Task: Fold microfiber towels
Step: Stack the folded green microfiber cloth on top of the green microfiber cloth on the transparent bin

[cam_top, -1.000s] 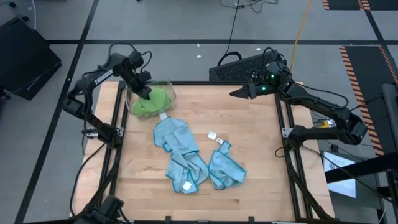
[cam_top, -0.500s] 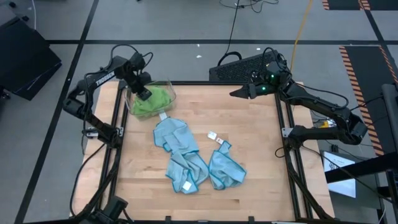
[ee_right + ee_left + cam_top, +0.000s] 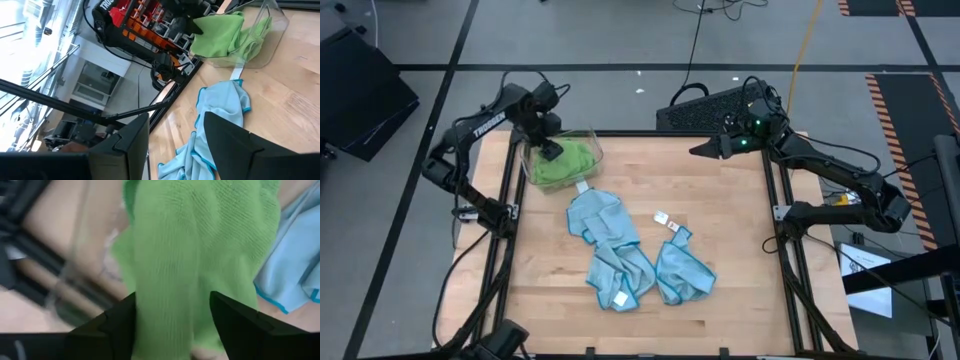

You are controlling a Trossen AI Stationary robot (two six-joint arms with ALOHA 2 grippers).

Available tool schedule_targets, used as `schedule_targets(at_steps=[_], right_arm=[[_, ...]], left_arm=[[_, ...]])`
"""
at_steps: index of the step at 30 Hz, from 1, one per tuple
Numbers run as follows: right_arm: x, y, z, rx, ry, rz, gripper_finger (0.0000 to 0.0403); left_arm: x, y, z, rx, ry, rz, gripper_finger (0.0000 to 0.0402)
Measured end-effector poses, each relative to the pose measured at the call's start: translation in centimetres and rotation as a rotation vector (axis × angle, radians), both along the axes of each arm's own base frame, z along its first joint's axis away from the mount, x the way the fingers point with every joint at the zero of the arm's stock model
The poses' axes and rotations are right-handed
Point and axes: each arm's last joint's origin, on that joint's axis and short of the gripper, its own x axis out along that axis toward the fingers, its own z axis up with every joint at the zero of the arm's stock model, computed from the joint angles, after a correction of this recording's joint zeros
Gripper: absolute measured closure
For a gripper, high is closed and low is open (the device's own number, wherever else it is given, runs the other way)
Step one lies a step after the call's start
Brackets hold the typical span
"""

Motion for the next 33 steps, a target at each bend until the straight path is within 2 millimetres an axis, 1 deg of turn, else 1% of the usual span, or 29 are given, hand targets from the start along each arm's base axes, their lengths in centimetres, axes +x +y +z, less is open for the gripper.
schedule_targets(at_steps=[5, 8, 10, 13, 19, 22, 26, 30, 33], right_arm=[[0.0, 0.0, -0.2, 0.009, 0.015, 0.001, 0.0223], [-0.1, 0.1, -0.4, 0.010, 0.029, 0.004, 0.0223], [-0.1, 0.1, -0.4, 0.010, 0.031, 0.004, 0.0223], [-0.1, 0.1, -1.0, 0.022, 0.044, 0.006, 0.0223], [0.0, 0.4, -1.7, 0.051, 0.061, 0.017, 0.0223], [0.1, 0.6, -1.7, 0.048, 0.057, 0.025, 0.0223], [0.1, 0.6, -1.7, 0.046, 0.053, 0.025, 0.0223], [0.1, 0.6, -1.7, 0.054, 0.054, 0.026, 0.0223], [0.1, 0.6, -1.7, 0.054, 0.054, 0.026, 0.0223]], left_arm=[[0.5, 0.2, 3.0, 0.065, -0.011, 0.013, 0.0154], [0.8, 0.3, 4.3, 0.116, -0.003, 0.018, 0.0154], [0.9, 0.3, 4.6, 0.134, 0.000, 0.022, 0.0155], [1.0, 0.0, 4.6, 0.111, -0.003, 0.021, 0.0166], [1.7, -0.6, 4.6, 0.095, -0.009, 0.002, 0.0217], [1.9, -0.4, 3.8, 0.098, -0.024, 0.025, 0.0249], [2.1, -0.3, 0.9, 0.077, -0.031, 0.073, 0.0294], [1.7, -1.1, -1.9, 0.007, 0.023, 0.148, 0.0337], [1.3, -1.5, -3.5, -0.006, 0.073, 0.196, 0.0368]])
